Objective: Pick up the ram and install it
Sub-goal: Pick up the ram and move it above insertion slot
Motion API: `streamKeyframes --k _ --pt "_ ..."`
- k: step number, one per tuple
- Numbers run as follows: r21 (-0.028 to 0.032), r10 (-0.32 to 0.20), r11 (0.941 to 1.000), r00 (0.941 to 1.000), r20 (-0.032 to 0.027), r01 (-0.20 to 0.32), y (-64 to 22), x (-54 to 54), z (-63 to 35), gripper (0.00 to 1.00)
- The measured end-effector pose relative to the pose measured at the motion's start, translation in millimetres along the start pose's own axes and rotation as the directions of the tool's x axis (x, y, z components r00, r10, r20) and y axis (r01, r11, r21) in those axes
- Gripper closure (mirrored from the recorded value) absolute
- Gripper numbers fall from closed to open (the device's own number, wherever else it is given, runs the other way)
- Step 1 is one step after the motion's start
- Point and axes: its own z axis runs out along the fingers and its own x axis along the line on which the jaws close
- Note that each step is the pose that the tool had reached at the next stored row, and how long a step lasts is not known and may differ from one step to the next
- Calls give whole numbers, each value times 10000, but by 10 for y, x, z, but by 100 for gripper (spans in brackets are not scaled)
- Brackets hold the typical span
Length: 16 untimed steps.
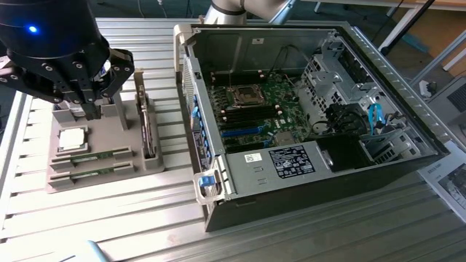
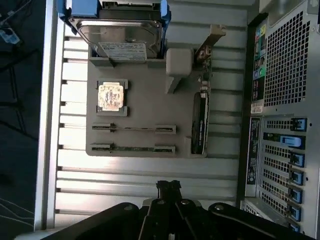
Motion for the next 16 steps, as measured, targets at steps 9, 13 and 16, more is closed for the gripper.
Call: streamKeyframes --k 9,13,16 --pt "-109 -3506 9365 9365 -80 3505 -1 0 22 90" --pt "-144 -4430 8965 8965 -95 4428 -1 1 28 90" --pt "-173 -5125 8586 8586 -106 5123 -1 1 33 90"
